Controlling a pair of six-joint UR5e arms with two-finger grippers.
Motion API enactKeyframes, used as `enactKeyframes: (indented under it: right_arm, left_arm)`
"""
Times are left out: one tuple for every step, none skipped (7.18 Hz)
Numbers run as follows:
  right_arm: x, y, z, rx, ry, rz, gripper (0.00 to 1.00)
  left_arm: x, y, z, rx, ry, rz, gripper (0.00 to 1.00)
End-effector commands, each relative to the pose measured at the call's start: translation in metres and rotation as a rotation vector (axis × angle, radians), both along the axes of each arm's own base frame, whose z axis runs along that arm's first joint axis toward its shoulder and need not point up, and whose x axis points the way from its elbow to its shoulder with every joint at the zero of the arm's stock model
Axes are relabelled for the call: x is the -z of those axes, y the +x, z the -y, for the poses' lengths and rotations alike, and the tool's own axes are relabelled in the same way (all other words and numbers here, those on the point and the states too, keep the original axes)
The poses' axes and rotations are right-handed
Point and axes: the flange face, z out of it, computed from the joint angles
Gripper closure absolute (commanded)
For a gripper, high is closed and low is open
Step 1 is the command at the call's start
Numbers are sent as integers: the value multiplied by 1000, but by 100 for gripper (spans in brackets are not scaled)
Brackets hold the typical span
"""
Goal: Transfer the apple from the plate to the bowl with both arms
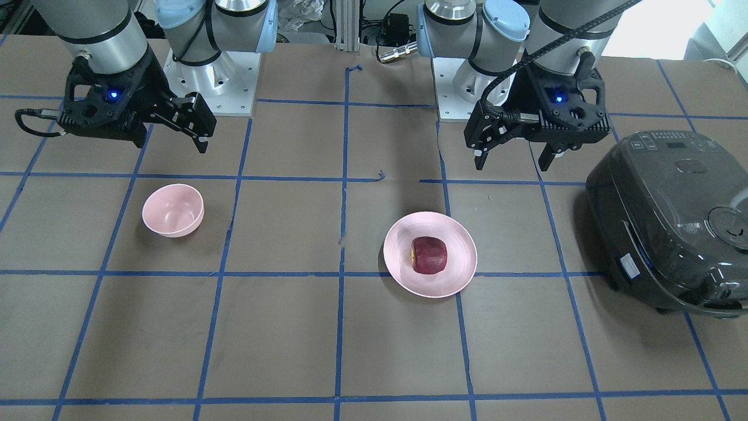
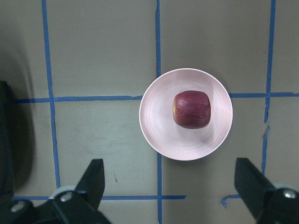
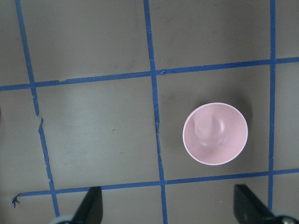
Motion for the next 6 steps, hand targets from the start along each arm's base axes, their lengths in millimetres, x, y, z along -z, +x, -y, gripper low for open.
enactKeyframes:
  right_arm:
    - [9,-5,7,0,0,0,0]
    - [22,-18,18,-3,19,3,0]
    - [28,-38,26,-5,18,16,0]
    - [53,-67,44,-74,52,36,0]
    - [71,-103,52,-134,69,54,0]
    - [106,-135,58,-125,79,62,0]
  left_arm:
    - [0,0,0,0,0,0,0]
    - [0,0,0,0,0,0,0]
    - [0,0,0,0,0,0,0]
    - [-1,0,0,0,-1,1,0]
    - [0,0,0,0,0,0,0]
    - [-1,0,0,0,-1,0,0]
